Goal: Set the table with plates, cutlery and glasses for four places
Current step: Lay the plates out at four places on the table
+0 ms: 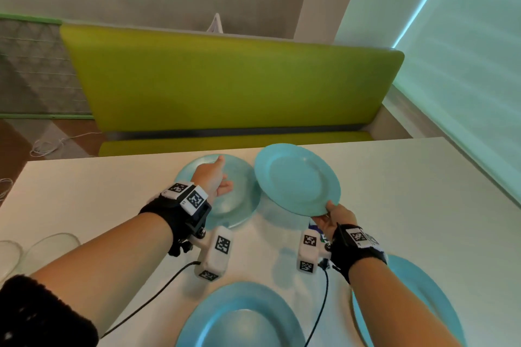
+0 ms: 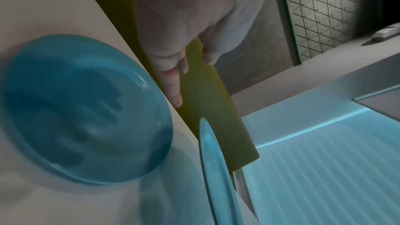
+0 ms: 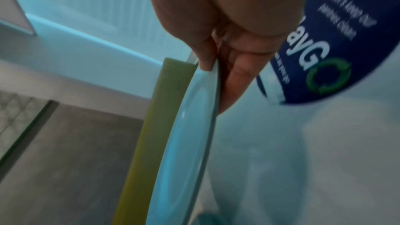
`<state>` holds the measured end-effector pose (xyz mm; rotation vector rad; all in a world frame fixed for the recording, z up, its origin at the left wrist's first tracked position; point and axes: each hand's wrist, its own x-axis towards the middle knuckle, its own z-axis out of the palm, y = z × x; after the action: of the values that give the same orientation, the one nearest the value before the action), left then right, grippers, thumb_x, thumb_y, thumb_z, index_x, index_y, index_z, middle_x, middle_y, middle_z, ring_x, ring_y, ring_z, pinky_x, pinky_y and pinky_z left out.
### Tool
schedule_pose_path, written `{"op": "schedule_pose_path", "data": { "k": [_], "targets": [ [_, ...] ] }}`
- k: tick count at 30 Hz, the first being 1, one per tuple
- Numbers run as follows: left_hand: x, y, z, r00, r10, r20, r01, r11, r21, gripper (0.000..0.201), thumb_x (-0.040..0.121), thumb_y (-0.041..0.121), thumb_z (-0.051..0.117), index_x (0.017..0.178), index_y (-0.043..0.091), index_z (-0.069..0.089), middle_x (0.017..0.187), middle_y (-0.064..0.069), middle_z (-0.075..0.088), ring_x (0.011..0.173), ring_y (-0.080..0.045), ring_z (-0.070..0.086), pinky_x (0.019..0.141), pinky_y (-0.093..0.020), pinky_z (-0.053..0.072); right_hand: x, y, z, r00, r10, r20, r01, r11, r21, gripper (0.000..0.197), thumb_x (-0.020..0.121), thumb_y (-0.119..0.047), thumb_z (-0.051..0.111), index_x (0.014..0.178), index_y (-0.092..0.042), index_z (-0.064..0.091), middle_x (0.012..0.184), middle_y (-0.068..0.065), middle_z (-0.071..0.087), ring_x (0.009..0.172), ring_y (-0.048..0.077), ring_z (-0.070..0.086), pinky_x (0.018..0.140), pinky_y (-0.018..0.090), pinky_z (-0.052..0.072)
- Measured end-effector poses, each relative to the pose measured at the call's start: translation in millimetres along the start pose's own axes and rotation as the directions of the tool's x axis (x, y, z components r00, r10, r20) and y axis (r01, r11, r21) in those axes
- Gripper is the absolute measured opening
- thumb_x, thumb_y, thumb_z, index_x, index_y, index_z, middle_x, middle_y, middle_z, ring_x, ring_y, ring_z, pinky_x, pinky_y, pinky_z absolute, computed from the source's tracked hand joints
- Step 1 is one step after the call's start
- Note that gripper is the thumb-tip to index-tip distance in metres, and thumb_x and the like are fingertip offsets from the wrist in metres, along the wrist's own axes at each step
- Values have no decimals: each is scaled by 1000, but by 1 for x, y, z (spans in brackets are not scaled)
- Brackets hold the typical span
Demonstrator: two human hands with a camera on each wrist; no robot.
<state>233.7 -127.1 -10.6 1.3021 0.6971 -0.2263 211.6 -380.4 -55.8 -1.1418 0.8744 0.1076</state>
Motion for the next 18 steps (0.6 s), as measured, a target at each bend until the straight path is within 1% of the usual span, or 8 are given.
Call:
{"op": "schedule_pose_path", "data": {
  "k": [2,4,8,10,12,13,14,18],
  "targets": [
    [4,0,2,1000,10,-18,-10,1000,-11,47,98,34,44,131,0,43,82,-8,49,65,-19,54,65,-33,52,13,-8,-22,998,3,-57,-3,1000,-6,39,102,-6,33,140,4,33,142,25,40,129,39,44,104,52,39],
    [8,1,3,999,17,-36,-18,1000,-18,45,99,32,43,131,0,43,91,-10,51,65,-18,54,68,-35,53,20,-14,-40,997,12,-83,-12,1000,1,43,102,-8,31,144,0,26,149,17,32,135,33,38,110,44,36],
    [14,1,2,996,33,-83,-34,999,-10,44,100,28,42,132,-2,42,98,-13,51,64,-18,53,63,-31,49,31,-17,-60,995,-3,-102,8,999,50,43,103,-8,25,145,0,23,151,16,28,138,30,34,113,40,30],
    [17,1,0,993,38,-111,-38,999,-3,44,100,27,42,133,-2,42,101,-13,50,63,-18,54,61,-30,50,38,-17,-63,995,-5,-97,11,999,52,43,103,-8,24,145,0,23,151,15,28,138,29,34,112,38,32],
    [21,3,-2,991,40,-129,-41,999,-5,43,100,25,43,132,-3,42,93,-12,53,63,-18,54,60,-30,50,47,-17,-64,996,1,-94,4,999,44,43,103,-9,25,145,-1,24,150,15,30,137,29,36,100,34,44],
    [22,4,-2,990,39,-136,-41,999,-13,42,100,25,43,131,-3,42,86,-9,53,62,-18,54,60,-30,50,52,-16,-64,994,5,-106,-1,999,41,43,103,-10,27,145,-1,25,150,15,31,136,29,37,93,34,49],
    [22,5,-3,989,38,-144,-42,999,-20,41,100,24,43,130,-3,43,80,-7,52,62,-18,54,61,-30,50,56,-15,-64,993,5,-119,-2,1000,27,43,103,-10,28,144,-2,27,149,16,32,135,30,38,90,37,50],
    [26,9,-5,985,39,-165,-44,999,-28,39,99,23,44,129,-3,44,77,-6,51,63,-19,54,63,-32,50,67,-10,-58,990,13,-139,-15,1000,-13,43,102,-15,33,142,1,32,147,17,35,134,31,41,105,40,43]
  ]
}}
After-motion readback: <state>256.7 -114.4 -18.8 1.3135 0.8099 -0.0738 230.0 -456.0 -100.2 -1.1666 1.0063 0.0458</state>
